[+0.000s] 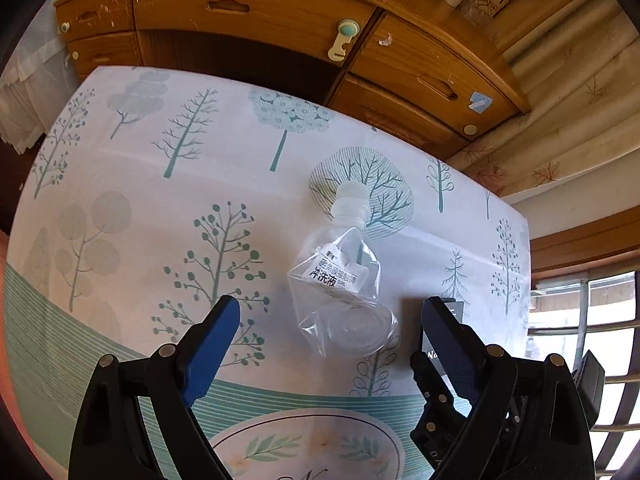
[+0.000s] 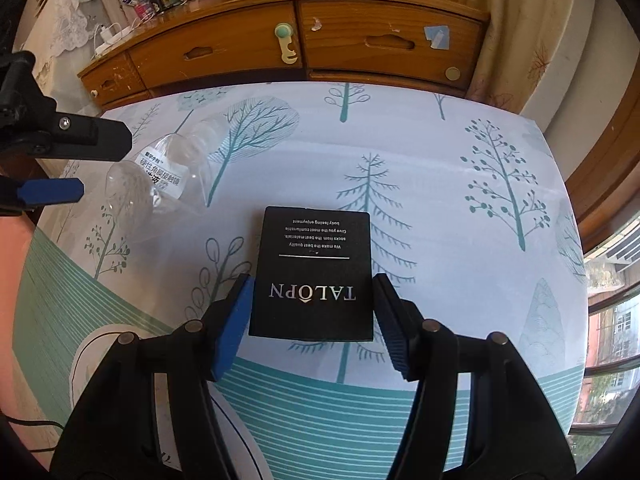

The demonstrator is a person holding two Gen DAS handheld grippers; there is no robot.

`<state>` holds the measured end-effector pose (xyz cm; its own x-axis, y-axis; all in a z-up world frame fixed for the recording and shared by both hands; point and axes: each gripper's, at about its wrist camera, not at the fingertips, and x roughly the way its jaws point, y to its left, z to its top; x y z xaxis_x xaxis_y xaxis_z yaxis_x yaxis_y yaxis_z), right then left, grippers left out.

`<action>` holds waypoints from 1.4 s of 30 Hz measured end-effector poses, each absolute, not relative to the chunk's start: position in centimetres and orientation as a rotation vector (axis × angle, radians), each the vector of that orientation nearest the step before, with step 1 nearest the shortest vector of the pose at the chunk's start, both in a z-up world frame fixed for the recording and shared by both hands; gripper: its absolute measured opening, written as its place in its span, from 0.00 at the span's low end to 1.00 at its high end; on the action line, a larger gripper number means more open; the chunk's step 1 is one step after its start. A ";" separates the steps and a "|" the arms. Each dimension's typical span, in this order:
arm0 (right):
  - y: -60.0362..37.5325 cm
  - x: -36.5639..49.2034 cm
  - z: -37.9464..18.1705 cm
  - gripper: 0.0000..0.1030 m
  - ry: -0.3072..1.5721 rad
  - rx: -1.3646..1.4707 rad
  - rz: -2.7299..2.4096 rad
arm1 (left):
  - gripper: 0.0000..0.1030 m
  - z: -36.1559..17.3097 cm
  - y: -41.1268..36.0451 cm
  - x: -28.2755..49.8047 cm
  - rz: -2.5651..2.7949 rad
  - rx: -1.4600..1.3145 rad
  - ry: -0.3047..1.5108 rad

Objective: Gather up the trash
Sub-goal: 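Grasp the black card with the right tool while the left tool grasps the clear plastic bottle, then carry the clear bottle and black card down over the bin with both tools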

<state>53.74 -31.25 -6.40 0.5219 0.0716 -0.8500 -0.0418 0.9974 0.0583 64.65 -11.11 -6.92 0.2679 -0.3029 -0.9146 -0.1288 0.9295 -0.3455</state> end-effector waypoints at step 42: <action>-27.6 35.6 0.1 0.55 0.975 0.169 0.132 | 0.31 -0.9 -5.5 40.1 -0.090 -0.284 1.243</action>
